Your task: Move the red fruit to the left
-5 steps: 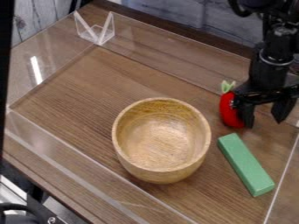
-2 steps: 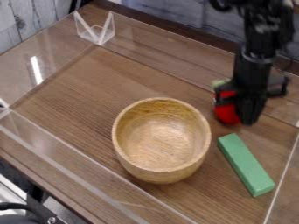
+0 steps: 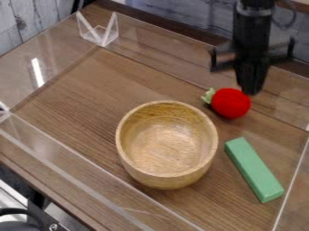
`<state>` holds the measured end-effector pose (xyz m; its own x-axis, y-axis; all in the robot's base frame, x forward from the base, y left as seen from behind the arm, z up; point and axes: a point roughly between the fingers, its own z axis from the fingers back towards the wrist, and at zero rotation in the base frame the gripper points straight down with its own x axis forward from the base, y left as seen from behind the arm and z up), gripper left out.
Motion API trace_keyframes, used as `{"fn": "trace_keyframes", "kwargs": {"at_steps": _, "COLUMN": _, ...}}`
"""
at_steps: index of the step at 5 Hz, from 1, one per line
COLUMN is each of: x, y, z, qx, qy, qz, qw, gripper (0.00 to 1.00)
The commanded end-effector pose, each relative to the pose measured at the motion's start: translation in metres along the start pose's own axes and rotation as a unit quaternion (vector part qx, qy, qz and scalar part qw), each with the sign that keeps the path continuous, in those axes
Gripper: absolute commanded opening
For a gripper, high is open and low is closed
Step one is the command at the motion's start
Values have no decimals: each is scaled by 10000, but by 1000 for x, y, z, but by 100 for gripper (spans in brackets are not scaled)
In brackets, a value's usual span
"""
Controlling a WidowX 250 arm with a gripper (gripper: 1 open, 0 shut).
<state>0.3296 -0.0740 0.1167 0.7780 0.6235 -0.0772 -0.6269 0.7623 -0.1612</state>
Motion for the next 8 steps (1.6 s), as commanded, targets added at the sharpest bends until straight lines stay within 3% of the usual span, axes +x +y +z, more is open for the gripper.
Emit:
{"fn": "trace_keyframes", "kwargs": {"at_steps": 1, "x": 0, "y": -9, "z": 43, "qx": -479, "qy": -240, "qz": -31, "qw": 9986, "gripper": 0}}
{"fn": "trace_keyframes", "kwargs": {"at_steps": 2, "x": -10, "y": -12, "z": 25, "qx": -420, "qy": -279, "qz": 83, "qw": 9987, "gripper": 100}}
{"fn": "trace_keyframes", "kwargs": {"at_steps": 3, "x": -20, "y": -17, "z": 4, "qx": -347, "qy": -342, "qz": 224, "qw": 9986, "gripper": 100}}
{"fn": "trace_keyframes", "kwargs": {"at_steps": 5, "x": -28, "y": -16, "z": -42, "qx": -189, "qy": -385, "qz": -144, "qw": 9990, "gripper": 100}}
{"fn": "trace_keyframes", "kwargs": {"at_steps": 7, "x": 7, "y": 6, "z": -46, "qx": -195, "qy": -534, "qz": 168, "qw": 9982, "gripper": 100}}
{"fn": "trace_keyframes", "kwargs": {"at_steps": 8, "x": 8, "y": 11, "z": -43, "qx": -174, "qy": -551, "qz": 202, "qw": 9981, "gripper": 0}}
